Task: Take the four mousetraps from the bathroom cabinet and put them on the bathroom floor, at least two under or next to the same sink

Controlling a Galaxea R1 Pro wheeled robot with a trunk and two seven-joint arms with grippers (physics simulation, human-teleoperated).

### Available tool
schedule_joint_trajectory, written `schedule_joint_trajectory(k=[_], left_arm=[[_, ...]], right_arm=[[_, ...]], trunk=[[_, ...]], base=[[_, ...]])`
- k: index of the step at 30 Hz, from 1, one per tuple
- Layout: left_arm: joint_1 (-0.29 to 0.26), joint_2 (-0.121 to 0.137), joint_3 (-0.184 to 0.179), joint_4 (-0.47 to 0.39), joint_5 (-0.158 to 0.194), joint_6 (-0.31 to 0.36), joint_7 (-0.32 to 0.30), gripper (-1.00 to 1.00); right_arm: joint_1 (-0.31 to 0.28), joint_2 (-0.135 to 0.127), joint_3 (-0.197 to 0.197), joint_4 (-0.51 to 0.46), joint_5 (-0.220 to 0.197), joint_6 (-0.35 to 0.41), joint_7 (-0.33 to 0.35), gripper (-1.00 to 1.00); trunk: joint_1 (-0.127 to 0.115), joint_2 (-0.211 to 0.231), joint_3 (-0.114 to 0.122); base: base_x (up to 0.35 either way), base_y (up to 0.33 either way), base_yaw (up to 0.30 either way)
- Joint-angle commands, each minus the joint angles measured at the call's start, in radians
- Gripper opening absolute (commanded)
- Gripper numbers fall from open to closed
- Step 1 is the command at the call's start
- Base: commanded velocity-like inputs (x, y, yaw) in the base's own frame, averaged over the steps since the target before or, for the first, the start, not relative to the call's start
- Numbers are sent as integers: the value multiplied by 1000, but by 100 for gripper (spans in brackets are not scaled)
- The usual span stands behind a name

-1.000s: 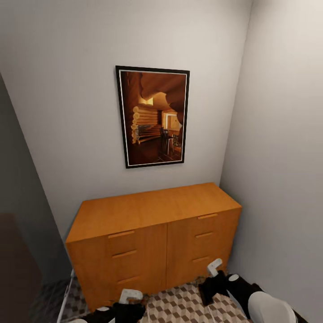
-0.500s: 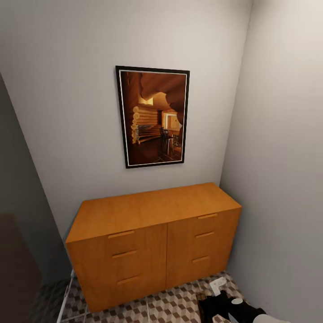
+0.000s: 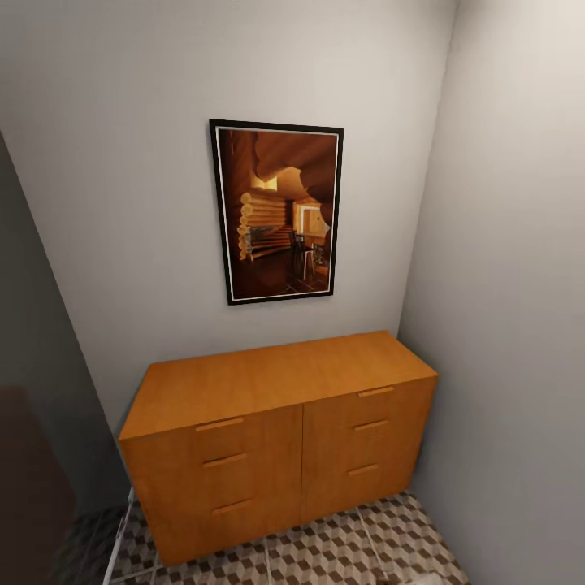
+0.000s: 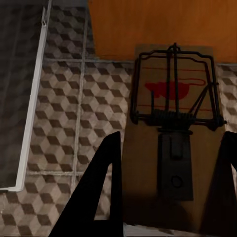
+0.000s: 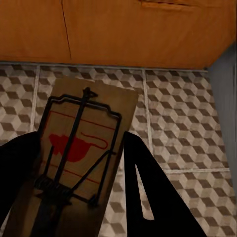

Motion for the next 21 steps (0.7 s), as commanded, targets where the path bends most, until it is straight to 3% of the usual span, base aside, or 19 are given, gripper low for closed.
schedule_joint_trajectory(k=[1,3,6,8,13,21], left_arm=[[10,0,-7,4,9,-20,-5,-100],[26,0,-7,4,10,-46,-2,-100],[48,-5,-7,5,12,-132,32,-100],[55,-10,-7,4,12,-169,81,-100],[59,-31,-9,3,12,-159,154,-100],[59,-75,-11,2,12,-149,158,-100]], right_arm=[[14,0,-9,1,10,-45,-16,-100],[32,1,-9,6,8,-128,-43,-100],[67,1,-10,53,8,-345,-138,-100],[78,1,-10,73,10,-407,-212,-100],[85,0,-7,85,12,-434,-274,-100],[85,-2,-11,85,13,-437,-280,-100]], trunk=[[0,-1,0],[0,-1,0],[0,-1,0],[0,-1,0],[0,-1,0],[0,-1,0]], base=[[0,0,0],[0,0,0],[0,0,0],[0,0,0],[0,0,0],[0,0,0]])
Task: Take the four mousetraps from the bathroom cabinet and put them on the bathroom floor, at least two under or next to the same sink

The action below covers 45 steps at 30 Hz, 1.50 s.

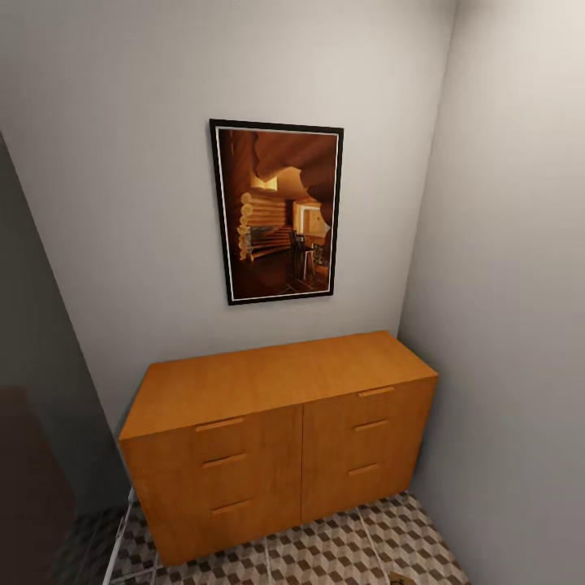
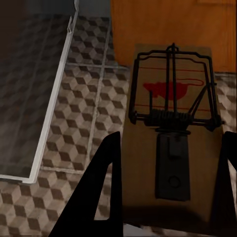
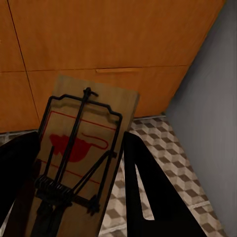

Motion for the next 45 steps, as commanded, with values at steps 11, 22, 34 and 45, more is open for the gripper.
schedule_joint_trajectory(k=[11,22,34,45], left_arm=[[-1,-24,-17,0,0,-4,6,-100],[-2,-15,-14,-9,-1,-3,4,-100],[-2,-19,-11,-9,-2,-10,10,-100],[-2,-10,-14,-10,0,-11,9,-100]], right_arm=[[-1,-3,-9,2,11,199,0,-100],[-1,8,-3,2,16,271,2,-100],[-1,11,-2,2,18,272,1,-100],[-1,11,-5,2,16,272,1,-100]], trunk=[[0,-1,0],[0,-1,0],[0,-1,0],[0,-1,0]], base=[[0,0,0],[0,0,0],[0,0,0],[0,0,160]])
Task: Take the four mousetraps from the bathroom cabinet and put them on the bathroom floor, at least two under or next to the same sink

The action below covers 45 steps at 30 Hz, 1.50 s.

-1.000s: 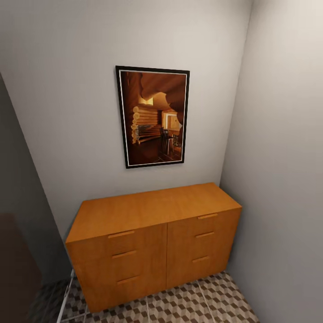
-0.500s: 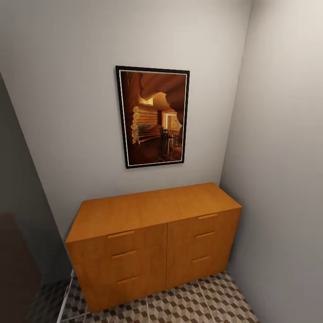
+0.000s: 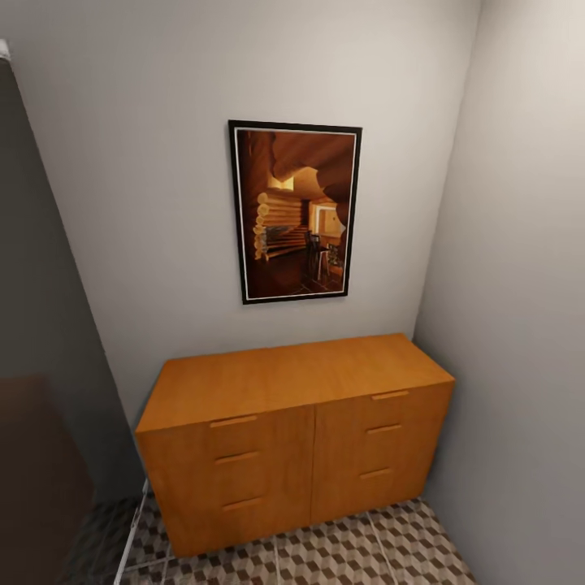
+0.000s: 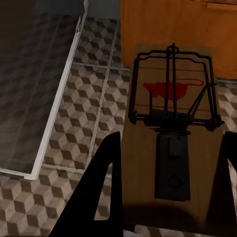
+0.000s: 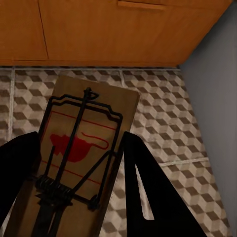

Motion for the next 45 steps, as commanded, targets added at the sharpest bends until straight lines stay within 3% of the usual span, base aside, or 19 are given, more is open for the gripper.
schedule_joint_trajectory(k=[1,9,25,45], left_arm=[[-1,0,-9,3,0,-6,6,-100],[-1,-12,-10,2,1,-10,8,-100],[-1,-12,-7,2,0,-9,5,-100],[-1,-18,-8,2,1,-11,0,-100]], right_arm=[[-1,-1,-5,3,10,-2,-8,-100],[-1,-1,-5,3,10,-2,-8,-100],[-1,0,-5,3,9,-2,-8,-100],[-1,24,-5,3,11,-3,-9,-100]], trunk=[[0,-1,0],[0,-1,0],[0,-1,0],[0,-1,0]], base=[[0,0,292],[0,0,298],[0,0,300],[0,0,300]])
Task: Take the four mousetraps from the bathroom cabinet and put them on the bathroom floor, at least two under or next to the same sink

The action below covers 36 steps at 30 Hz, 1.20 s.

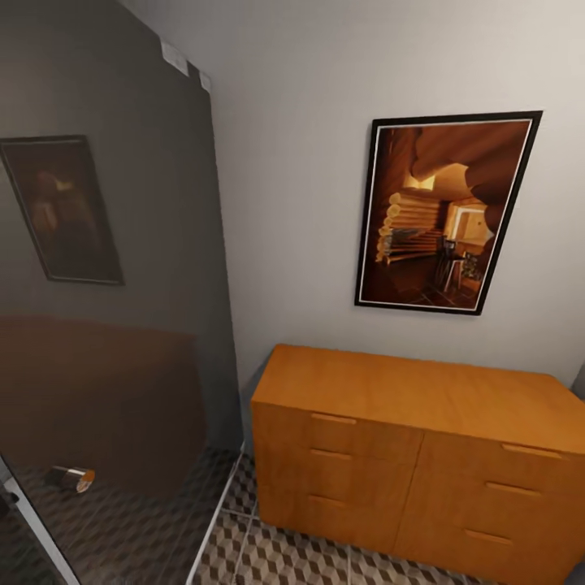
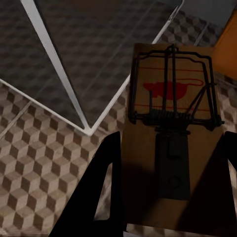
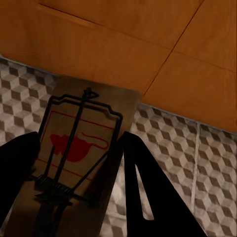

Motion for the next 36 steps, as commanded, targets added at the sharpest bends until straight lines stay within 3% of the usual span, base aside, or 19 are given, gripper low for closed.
schedule_joint_trajectory(k=[1,36], left_arm=[[-2,-1,-8,4,1,-5,6,-100],[-2,-8,-8,4,3,-3,4,-100]], right_arm=[[-1,0,-6,3,10,-2,-8,-100],[-1,3,-3,3,12,-2,-9,-100]], trunk=[[0,-1,0],[0,-1,0]], base=[[0,0,300],[0,0,300]])
